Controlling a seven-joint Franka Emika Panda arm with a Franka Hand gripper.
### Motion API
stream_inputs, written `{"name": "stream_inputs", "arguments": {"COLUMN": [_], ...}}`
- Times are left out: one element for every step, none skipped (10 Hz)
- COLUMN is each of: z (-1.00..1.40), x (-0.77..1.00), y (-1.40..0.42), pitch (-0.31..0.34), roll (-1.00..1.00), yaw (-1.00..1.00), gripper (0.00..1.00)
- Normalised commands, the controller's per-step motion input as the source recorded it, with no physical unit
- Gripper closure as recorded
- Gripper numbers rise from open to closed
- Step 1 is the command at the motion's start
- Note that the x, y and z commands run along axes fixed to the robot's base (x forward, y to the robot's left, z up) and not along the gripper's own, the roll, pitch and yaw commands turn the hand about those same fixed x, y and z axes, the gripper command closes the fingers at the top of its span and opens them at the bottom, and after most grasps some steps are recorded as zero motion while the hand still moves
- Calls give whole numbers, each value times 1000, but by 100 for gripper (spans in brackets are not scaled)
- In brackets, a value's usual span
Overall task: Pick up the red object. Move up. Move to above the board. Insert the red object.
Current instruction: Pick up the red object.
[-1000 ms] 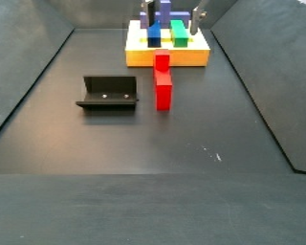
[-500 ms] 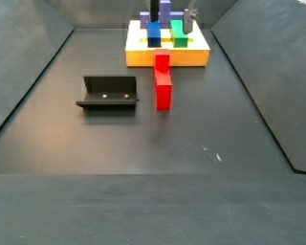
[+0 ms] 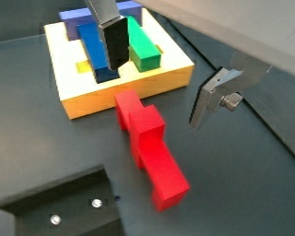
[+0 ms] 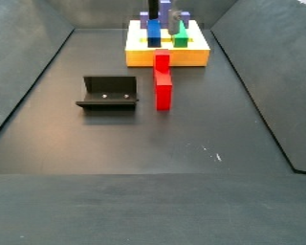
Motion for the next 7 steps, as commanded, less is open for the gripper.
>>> {"name": "stream_inputs", "arguments": {"z": [-323, -414, -346, -423, -374, -289, -217], "x": [251, 191, 97, 71, 60, 0, 57], "y": [-63, -74, -197, -249, -169, -54, 0], "pitch": [0, 0, 0, 0, 0, 0, 1], "roll": [3, 34, 137, 161, 143, 97, 41], "yaw": [-834, -866, -774, -723, -746, -669, -329], "gripper": [0, 0, 0, 0, 0, 0, 0]}}
